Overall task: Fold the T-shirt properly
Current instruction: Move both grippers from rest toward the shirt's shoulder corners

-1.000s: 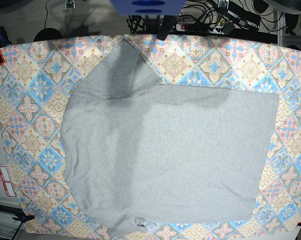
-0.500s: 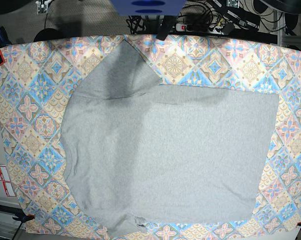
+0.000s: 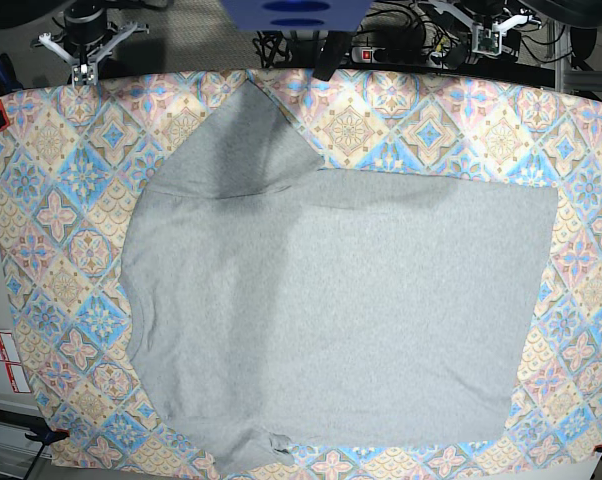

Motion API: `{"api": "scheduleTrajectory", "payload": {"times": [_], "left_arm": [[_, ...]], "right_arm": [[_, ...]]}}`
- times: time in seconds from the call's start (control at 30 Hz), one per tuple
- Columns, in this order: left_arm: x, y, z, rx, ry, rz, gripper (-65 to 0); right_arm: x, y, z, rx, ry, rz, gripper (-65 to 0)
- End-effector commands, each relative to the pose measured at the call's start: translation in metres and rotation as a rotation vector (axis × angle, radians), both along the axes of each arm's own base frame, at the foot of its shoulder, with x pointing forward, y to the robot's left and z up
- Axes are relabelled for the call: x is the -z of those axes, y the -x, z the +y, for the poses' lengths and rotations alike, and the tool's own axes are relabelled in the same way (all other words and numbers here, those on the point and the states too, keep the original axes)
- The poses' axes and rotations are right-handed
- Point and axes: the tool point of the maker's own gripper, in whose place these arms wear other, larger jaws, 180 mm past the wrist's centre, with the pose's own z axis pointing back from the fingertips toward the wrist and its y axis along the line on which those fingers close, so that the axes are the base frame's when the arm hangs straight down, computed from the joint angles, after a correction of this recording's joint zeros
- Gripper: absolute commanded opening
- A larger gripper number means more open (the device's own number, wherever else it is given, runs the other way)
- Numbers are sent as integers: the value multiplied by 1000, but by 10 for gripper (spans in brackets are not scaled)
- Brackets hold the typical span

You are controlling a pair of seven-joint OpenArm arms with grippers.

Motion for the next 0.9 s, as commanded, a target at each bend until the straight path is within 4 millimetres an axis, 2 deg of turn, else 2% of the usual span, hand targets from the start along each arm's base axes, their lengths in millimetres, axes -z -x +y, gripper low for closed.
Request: {"api": "scheduleTrajectory", "payload": {"times": [0.0,0.13,0.47,0.53,0.6,0.73,0.8,0.87], "left_arm": [[-7,-12,4,-24,6,-37,-650],[-9,-33,28,-188,88,-48,-649],[-32,-96,96,-486,251,-134,-638],[-41,-107,109,-525,269,-165,-609],[-45,-125,117,-562,316,-193,-553],[-51,-143,140,-648,379,-230,-437],[-44,-148,148,-696,427,-227,-405],[-34,-153,156,-740,471,-229,-400]], "right_arm": [[-15,-23,-1,-17,17,-74,-650],[-20,-50,8,-16,-1,-101,-650],[-26,-95,33,-58,-49,-181,-650],[-28,-100,34,-60,-51,-193,-650],[-29,-106,38,-68,-58,-206,-650],[-31,-111,38,-69,-57,-220,-650],[-32,-113,38,-69,-57,-224,-650],[-32,-113,38,-69,-57,-224,-650]]}}
